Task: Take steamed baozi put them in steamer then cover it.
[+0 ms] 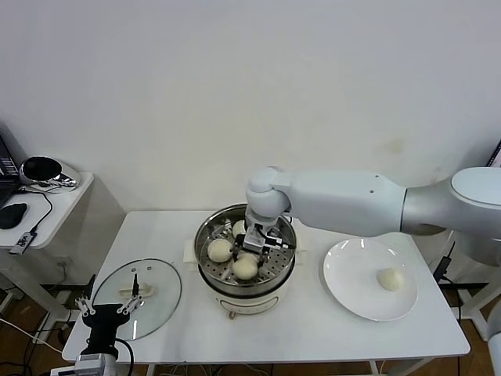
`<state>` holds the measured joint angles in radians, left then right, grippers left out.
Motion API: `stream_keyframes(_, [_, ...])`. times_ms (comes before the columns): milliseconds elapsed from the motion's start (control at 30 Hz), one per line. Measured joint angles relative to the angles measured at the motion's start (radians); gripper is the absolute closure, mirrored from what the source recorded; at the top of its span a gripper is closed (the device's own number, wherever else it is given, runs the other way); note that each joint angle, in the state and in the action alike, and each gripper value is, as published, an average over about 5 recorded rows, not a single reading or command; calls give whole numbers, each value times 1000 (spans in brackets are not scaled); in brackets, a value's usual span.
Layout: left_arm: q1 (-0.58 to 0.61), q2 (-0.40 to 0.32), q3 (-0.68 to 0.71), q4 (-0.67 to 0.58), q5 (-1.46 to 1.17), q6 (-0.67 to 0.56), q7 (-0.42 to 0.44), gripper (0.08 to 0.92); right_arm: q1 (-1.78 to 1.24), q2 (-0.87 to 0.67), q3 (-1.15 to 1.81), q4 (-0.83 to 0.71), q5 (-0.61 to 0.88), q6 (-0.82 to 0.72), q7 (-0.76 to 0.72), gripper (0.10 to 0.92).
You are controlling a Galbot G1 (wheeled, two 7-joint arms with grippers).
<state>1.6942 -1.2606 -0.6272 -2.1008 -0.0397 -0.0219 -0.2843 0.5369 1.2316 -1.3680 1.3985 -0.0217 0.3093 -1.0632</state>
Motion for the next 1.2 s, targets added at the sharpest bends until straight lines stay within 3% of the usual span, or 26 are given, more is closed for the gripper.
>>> stream_keyframes(367, [1, 2, -4, -7, 0, 3, -2, 177, 26, -31, 17, 23, 18, 8, 1, 209])
stream_keyframes(733, [-3, 18, -6, -21, 2, 6, -1, 177, 109, -208, 63, 73, 91, -234, -23, 203])
stream_keyframes(967, [-13, 31, 7, -20, 6, 7, 0, 177, 110, -421, 88, 145, 117, -436, -16, 203])
stream_keyframes(1200, [-17, 33, 21, -22, 13, 9, 0, 177, -14, -644, 189, 167, 36, -504, -26, 203])
